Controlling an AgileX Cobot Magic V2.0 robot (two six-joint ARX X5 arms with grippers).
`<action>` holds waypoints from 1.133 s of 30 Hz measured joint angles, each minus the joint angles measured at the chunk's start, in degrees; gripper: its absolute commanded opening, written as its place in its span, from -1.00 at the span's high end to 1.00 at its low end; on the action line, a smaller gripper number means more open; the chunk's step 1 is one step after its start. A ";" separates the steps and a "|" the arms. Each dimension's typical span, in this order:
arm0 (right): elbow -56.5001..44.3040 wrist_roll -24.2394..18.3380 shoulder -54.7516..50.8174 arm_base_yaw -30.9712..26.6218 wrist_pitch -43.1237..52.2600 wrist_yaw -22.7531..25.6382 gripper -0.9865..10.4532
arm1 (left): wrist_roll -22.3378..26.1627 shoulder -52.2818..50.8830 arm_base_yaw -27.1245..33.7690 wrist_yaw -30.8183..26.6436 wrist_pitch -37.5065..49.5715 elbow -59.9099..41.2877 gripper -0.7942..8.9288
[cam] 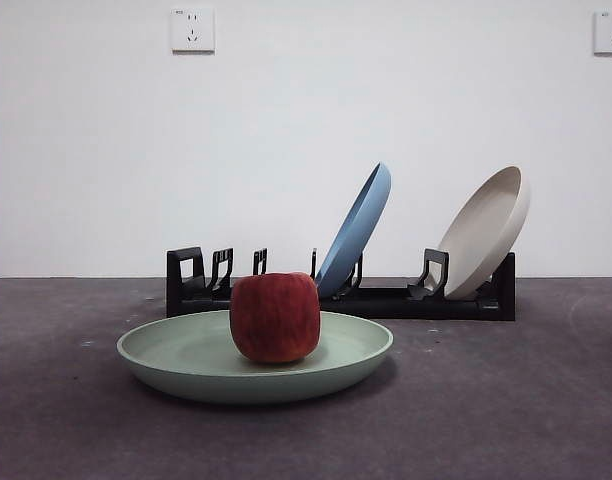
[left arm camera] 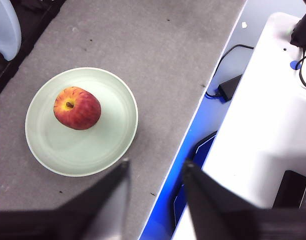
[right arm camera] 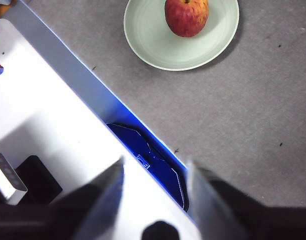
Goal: Take the green plate from the plate rack,put the plate on the table,take the apple from the table,put the apple in the plate
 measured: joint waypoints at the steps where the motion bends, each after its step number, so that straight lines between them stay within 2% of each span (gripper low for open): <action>1: 0.00 0.00 0.00 0.00 0.00 0.02 0.84 | -0.07 0.00 0.00 0.00 -0.15 0.00 0.85; 27: 0.00 0.26 -0.02 0.00 0.00 0.09 0.83 | -0.33 0.00 0.00 -0.39 0.07 0.00 0.84; 31: 0.00 0.26 0.00 0.00 0.00 0.07 0.83 | -0.07 -0.11 0.35 -3.28 2.56 0.00 0.84; 34: 0.00 0.26 -0.02 0.00 0.00 0.09 0.83 | 2.03 -1.20 3.06 -4.55 7.52 0.00 0.84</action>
